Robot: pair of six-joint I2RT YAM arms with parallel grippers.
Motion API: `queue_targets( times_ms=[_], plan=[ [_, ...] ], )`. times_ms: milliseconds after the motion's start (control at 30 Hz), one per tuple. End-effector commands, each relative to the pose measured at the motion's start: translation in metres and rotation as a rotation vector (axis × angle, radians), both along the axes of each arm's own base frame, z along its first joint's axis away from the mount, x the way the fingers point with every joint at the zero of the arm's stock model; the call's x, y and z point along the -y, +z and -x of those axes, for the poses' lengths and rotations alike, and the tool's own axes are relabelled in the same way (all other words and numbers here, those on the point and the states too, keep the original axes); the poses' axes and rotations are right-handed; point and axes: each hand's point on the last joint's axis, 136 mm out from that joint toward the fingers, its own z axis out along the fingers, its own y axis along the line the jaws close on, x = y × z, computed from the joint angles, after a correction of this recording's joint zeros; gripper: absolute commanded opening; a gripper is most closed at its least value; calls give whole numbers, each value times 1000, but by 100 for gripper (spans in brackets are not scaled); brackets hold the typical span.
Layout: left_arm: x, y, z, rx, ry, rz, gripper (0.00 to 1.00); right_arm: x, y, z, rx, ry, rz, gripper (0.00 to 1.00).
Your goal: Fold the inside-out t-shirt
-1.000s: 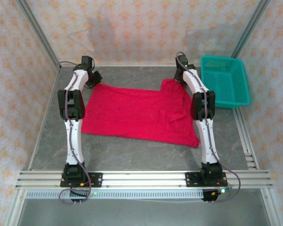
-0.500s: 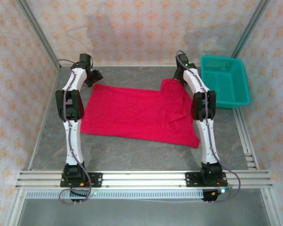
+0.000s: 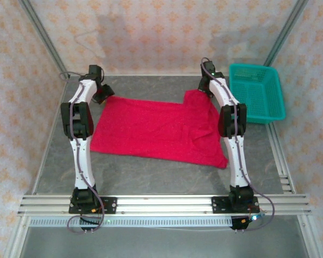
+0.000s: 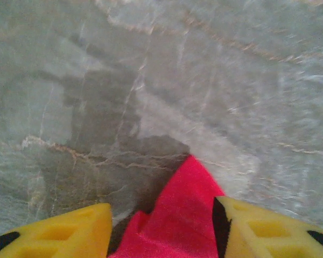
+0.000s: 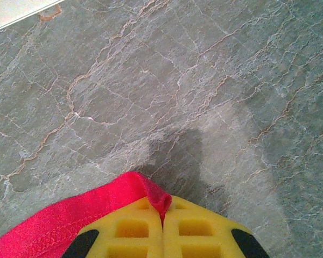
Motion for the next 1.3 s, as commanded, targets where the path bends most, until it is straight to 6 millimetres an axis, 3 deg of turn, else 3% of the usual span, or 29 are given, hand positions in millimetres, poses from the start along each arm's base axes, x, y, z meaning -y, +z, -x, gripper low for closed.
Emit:
queue_targets(
  times_ms=[0,133,333,467,700,933,1267],
  plan=[
    [2,17,-3,41,6,11,48,2,24,-2,34,6,5,0],
    [7,10,-9,51,11,39,33,1,21,-1,25,7,3,0],
    [2,19,-17,45,11,8,1,2,25,1,18,31,18,0],
    [-3,36,-18,48,1,-30,0,-4,47,1,46,65,0,0],
    [-5,59,-6,50,-18,-67,0,-22,111,20,119,141,-90,0],
    [-2,71,21,48,-12,-79,0,-49,137,85,160,217,-186,0],
    [-4,102,84,80,31,-125,0,-47,135,205,169,231,-217,0]
  ],
)
